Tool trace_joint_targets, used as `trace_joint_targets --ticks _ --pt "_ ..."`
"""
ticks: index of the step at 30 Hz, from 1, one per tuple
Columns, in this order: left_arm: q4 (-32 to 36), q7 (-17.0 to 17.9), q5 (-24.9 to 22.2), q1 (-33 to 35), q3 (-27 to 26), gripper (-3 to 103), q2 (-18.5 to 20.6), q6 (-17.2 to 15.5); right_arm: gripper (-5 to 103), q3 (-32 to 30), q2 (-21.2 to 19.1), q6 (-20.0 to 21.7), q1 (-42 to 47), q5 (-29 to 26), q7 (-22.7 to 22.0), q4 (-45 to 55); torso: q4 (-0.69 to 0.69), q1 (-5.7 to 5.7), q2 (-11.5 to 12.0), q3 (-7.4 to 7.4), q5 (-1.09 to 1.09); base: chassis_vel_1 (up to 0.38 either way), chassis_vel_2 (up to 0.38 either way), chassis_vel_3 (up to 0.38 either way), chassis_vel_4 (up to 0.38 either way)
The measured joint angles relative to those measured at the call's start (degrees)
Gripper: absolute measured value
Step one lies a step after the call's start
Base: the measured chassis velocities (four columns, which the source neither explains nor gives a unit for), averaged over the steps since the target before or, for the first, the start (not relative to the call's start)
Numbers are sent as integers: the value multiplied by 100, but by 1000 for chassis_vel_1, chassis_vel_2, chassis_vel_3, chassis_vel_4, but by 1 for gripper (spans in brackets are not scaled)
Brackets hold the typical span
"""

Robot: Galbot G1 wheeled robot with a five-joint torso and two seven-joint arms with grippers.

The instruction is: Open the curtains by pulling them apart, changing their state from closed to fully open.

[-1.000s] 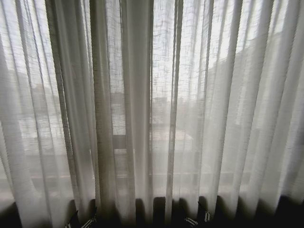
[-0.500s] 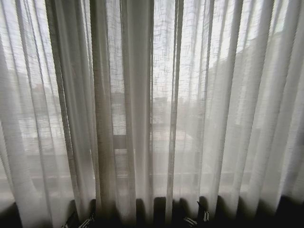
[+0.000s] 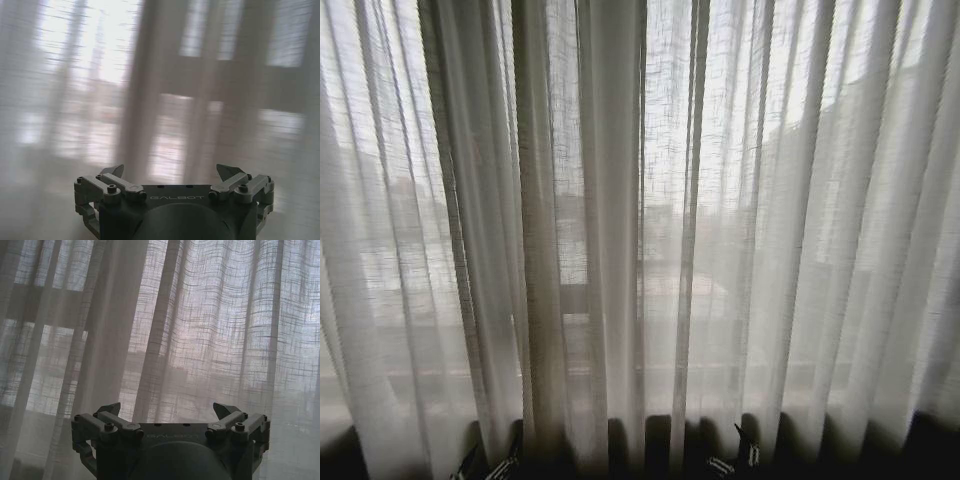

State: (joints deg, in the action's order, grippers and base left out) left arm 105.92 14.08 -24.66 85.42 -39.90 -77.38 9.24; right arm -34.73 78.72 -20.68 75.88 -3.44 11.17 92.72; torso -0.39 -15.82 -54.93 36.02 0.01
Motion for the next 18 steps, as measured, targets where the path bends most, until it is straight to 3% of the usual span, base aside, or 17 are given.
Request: trace_joint_targets --ticks 1,2,3,4,10,18 --pt "-15 996 -2 2 -5 100 -1 0 100 4 1 0 6 12 -1 2 2 0 0 0 0 0 0 0 0" --pt "-24 1440 -5 6 -9 100 -2 0 100 5 1 0 11 15 -4 5 2 0 0 0 -1 0 0 0 0" --pt "-24 1440 -5 6 -9 100 -2 0 100 5 1 0 11 15 -4 5 2 0 0 0 -1 0 0 0 0" --pt "-25 1719 -9 11 -13 100 -1 0 100 5 1 0 19 16 -8 10 1 0 0 0 -1 0 0 0 0" --pt "-23 2332 -16 19 -25 100 6 2 100 5 1 -9 38 20 -23 20 0 0 0 0 -1 0 0 0 0" --pt "-7 2697 -18 22 -15 100 -2 3 100 1 1 -141 27 7 -123 0 0 0 0 0 -1 0 0 0 0"
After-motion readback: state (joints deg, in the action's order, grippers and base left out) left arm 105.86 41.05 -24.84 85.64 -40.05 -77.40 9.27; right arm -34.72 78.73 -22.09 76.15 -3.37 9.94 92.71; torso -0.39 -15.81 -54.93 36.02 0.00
